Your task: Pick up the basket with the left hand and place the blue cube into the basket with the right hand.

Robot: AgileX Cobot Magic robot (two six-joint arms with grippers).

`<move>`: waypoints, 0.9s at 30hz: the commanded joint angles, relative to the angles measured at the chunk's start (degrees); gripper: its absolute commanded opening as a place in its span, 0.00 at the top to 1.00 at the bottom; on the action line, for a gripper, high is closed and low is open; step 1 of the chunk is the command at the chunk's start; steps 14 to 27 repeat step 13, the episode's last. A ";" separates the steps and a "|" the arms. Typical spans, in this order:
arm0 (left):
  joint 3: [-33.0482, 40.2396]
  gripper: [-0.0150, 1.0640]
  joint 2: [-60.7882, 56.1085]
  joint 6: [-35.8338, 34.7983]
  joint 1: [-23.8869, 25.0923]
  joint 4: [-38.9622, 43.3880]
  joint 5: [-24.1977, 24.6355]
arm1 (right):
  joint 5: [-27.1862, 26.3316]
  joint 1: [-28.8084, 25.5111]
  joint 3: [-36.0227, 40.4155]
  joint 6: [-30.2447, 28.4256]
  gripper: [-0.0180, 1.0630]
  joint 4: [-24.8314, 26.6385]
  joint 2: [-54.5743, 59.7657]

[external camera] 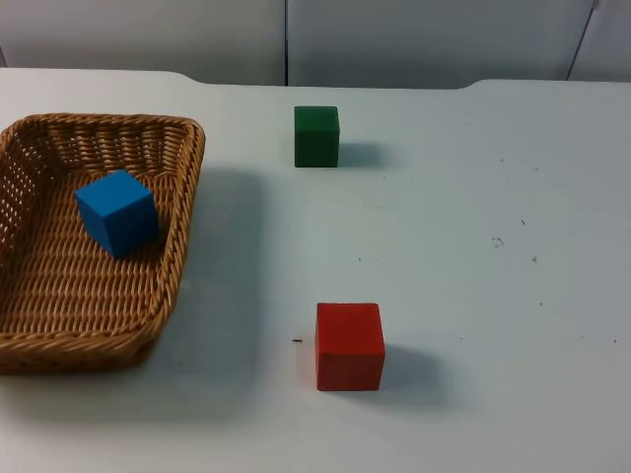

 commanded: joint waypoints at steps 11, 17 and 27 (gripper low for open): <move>0.14 0.01 -0.24 -0.22 -0.18 0.07 -0.56 | -0.51 -10.58 0.57 -0.17 0.02 -0.01 -0.25; 0.14 0.01 -0.24 -0.22 -0.18 0.07 -0.56 | -0.51 -11.16 0.57 -0.17 0.02 -0.01 -0.25; 0.14 0.01 -0.24 -0.22 -0.18 0.07 -0.56 | -0.51 -11.16 0.57 -0.17 0.02 -0.01 -0.25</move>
